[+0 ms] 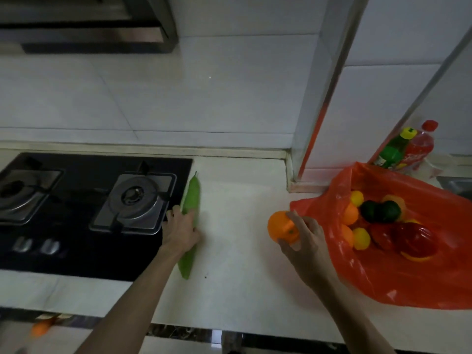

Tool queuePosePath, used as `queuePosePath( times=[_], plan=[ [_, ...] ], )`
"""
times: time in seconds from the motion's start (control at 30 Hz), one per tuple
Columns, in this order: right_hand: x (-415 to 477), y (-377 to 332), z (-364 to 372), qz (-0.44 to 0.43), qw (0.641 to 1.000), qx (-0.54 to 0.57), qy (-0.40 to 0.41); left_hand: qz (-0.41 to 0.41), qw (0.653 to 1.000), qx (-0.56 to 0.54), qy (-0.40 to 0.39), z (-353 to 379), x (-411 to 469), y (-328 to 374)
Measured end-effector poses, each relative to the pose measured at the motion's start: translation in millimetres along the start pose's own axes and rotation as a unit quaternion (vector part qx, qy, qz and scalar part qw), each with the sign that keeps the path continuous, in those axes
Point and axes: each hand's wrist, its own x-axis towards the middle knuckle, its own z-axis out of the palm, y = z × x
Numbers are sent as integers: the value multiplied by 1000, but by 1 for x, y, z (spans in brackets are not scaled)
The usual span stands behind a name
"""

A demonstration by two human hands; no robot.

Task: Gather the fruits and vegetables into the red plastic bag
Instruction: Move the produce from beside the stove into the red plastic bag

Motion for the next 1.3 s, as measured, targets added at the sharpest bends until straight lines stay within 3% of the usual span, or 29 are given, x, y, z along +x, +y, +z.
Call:
queuePosePath(
  times=[0.3,0.63,0.83,0.97,1.1,1.3],
  plan=[
    [30,-27,38,-18,998,-5,-52,-7,990,-132,-40,6,25,-16],
    [46,-54,53,1,998,-37,-58,65,946,-291,-123,24,45,-2],
    [45,-49,41,34,998,-6,-51,72,947,-294,-106,18,43,10],
    [36,-46,11,43,999,11,-3,118,941,-308,-77,-12,30,33],
    [17,-38,-40,69,993,30,94,209,921,-324,-61,-55,6,82],
    [-25,19,-120,170,968,21,184,344,882,-315,-71,-90,-50,183]
  ],
)
